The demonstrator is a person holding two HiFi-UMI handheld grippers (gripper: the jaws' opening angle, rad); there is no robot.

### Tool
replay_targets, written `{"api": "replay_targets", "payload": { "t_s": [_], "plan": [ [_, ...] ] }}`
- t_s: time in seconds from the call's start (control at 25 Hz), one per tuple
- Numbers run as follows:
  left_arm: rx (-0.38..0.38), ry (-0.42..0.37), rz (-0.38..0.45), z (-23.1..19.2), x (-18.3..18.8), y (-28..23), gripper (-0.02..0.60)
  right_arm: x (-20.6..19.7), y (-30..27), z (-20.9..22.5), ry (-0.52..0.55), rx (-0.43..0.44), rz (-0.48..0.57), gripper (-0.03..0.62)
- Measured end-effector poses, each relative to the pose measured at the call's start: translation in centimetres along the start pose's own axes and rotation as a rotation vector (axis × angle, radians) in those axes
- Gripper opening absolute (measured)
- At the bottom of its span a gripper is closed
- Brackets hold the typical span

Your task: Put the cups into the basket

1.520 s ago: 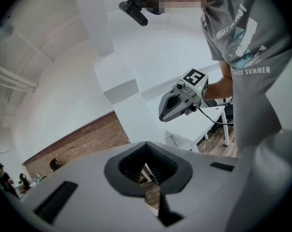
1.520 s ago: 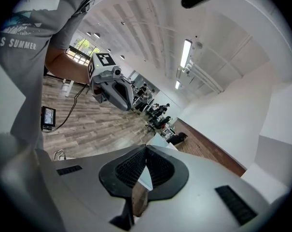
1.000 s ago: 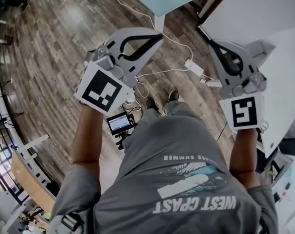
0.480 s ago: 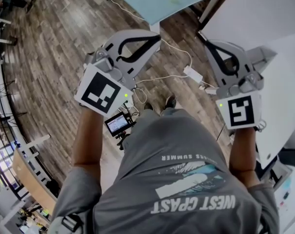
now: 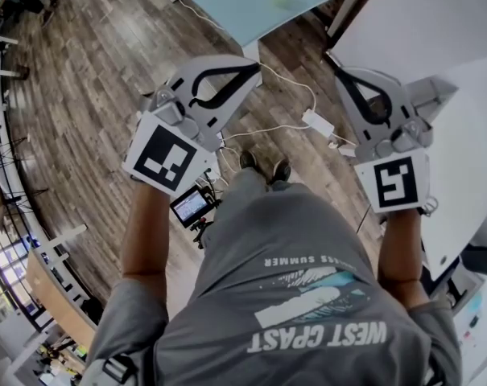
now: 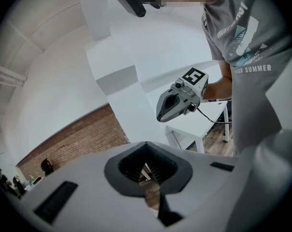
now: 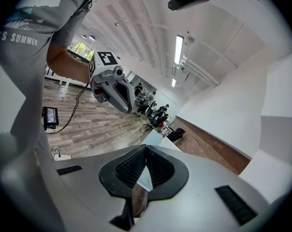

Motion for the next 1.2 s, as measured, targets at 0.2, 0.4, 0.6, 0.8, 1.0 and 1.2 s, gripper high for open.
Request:
{"api": "replay_targets", "payload": {
  "t_s": [0.2, 0.4, 0.6, 0.8, 1.0, 1.2],
  "plan": [
    [-0.016, -0.007, 0.023, -1.7, -1.3, -0.1, -0.003, 0.4, -1.6, 0.5, -0.008, -0.018, -0.018, 0.014],
    [-0.021, -0.013, 0.047, -4.0, -3.1, 0.4, -0.003, 1.4, -3.8, 1.1, -0.004, -0.053, -0.034, 0.014],
    [-0.033, -0.015, 0.072, -5.8, -4.2, 0.9, -0.003, 2.1, -5.6, 1.3, -0.004, -0.074, -0.056, 0.014],
    [-0.048, -0.011, 0.070, -6.1, -5.1, 0.2, -0.003, 1.7, -6.4, 1.6, -0.004, -0.075, -0.068, 0.014],
    [-0.041, -0.007, 0.047, -7.4, -5.4, -1.6, -0.003, 0.6, -7.4, 3.4, -0.001, -0.059, -0.060, 0.014],
    [-0.028, -0.011, 0.024, -8.4, -4.9, -3.6, -0.003, -0.7, -8.0, 5.2, -0.003, -0.036, -0.033, 0.014]
  ]
}}
Point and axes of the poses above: the fingertips, and each gripper's own axes: y backward along the fingers, z to its right, x out of its top, the point moved 5 cm from there along y, backward along the fingers, and after that the axes turned 7 degrees about -y, right-handed, at the moved point
